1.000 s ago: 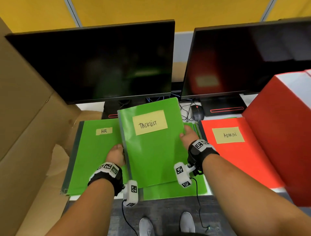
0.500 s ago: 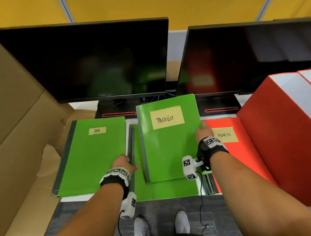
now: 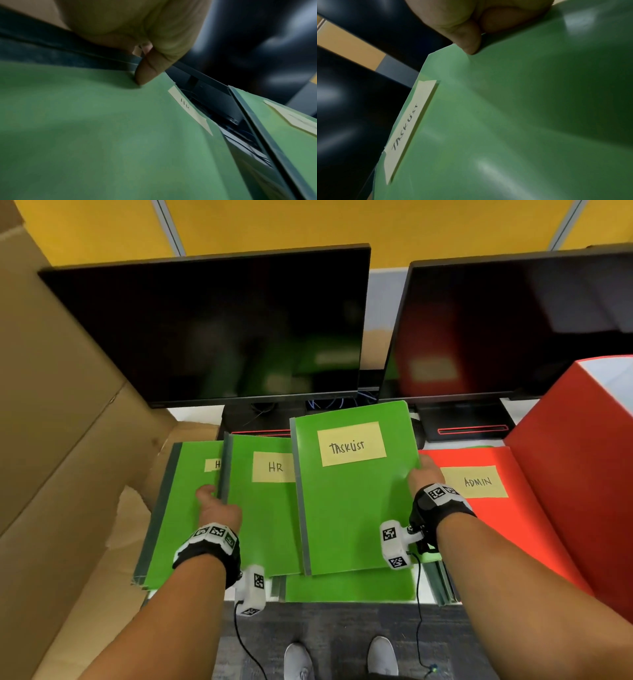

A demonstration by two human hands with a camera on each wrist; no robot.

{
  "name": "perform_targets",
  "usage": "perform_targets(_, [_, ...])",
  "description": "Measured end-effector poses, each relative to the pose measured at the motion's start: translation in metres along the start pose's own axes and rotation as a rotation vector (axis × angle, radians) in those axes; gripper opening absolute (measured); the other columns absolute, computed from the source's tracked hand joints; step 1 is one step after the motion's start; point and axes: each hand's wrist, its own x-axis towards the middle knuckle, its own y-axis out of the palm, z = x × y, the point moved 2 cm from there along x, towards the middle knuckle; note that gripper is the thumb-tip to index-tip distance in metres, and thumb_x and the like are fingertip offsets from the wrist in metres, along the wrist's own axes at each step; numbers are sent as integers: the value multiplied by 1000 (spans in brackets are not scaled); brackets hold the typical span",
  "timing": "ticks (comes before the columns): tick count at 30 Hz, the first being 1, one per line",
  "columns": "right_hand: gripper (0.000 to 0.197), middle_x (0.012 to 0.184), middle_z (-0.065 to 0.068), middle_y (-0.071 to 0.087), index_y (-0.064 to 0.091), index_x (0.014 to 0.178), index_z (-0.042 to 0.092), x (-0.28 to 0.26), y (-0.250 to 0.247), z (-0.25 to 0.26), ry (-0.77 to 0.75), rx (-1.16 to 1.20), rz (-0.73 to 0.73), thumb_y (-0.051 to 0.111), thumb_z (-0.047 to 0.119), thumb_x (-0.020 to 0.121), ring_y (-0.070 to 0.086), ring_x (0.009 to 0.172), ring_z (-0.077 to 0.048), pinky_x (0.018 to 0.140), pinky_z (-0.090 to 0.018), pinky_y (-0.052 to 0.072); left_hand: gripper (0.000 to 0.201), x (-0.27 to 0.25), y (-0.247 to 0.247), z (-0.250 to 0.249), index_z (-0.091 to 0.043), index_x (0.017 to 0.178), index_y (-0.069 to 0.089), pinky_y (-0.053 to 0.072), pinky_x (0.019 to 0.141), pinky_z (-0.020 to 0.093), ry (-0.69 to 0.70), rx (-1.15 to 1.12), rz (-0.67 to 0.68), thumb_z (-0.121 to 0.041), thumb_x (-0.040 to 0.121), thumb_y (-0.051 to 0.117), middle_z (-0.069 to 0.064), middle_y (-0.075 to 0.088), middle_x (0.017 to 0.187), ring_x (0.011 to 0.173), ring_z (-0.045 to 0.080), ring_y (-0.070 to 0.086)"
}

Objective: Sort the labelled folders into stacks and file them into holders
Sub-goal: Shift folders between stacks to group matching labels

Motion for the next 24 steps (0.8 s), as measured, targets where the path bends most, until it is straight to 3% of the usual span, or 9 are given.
perform_targets(3, [53, 113, -15, 58, 47, 133, 15, -7, 6, 6, -23, -32, 26, 30, -10, 89, 50, 88, -23, 76, -26, 37, 43, 26, -22, 16, -17, 118, 45, 44, 64, 35, 46, 168, 16, 6, 82, 46, 19, 53, 111, 75, 33, 54])
perform_targets(5, [57, 120, -18, 59, 44, 138, 16, -6, 15, 8, -26, -42, 19, 31, -9, 88, 55, 92, -28, 79, -30, 42, 38, 41, -35, 27, -18, 114, 56, 46, 65, 33, 41, 288, 31, 3, 84, 46, 21, 53, 118, 70, 30, 56])
perform_targets(8, [61, 122, -19, 57, 41, 141, 18, -7, 28, 10, -6, -61, 13, 30, -9, 87, 56, 99, -31, 87, -34, 45, 42, 59, -50, 46, -26, 115, 62, 55, 79, 38, 2, 408, 33, -4, 82, 50, 17, 52, 123, 88, 37, 61])
perform_targets(12, [60, 127, -15, 55, 43, 138, 19, -10, 36, 8, 34, -68, 10, 30, -8, 86, 55, 108, -30, 89, -32, 42, 50, 72, -60, 58, -34, 120, 57, 54, 84, 38, -37, 523, 64, -16, 74, 65, 11, 46, 128, 101, 35, 60])
perform_targets(16, [62, 137, -16, 48, 39, 140, 17, -13, 40, 6, 67, -77, -6, 29, -8, 85, 50, 120, -33, 99, -39, 42, 67, 81, -68, 66, -35, 127, 51, 55, 85, 46, -87, 564, 105, -12, 67, 67, 9, 44, 125, 103, 35, 58])
perform_targets(21, [62, 135, -18, 49, 38, 141, 17, -15, 44, 3, 67, -89, -33, 28, -9, 86, 53, 116, -34, 88, -36, 43, 68, 78, -71, 64, -34, 136, 46, 51, 92, 46, -119, 556, 139, -12, 73, 62, 12, 35, 136, 110, 37, 54])
perform_targets(24, [62, 132, -19, 50, 35, 144, 18, -15, 47, 5, 54, -70, -34, 29, -7, 88, 55, 108, -33, 86, -36, 43, 63, 66, -62, 45, -31, 139, 43, 43, 101, 50, -19, 523, 107, -18, 80, 62, 12, 31, 144, 124, 39, 43])
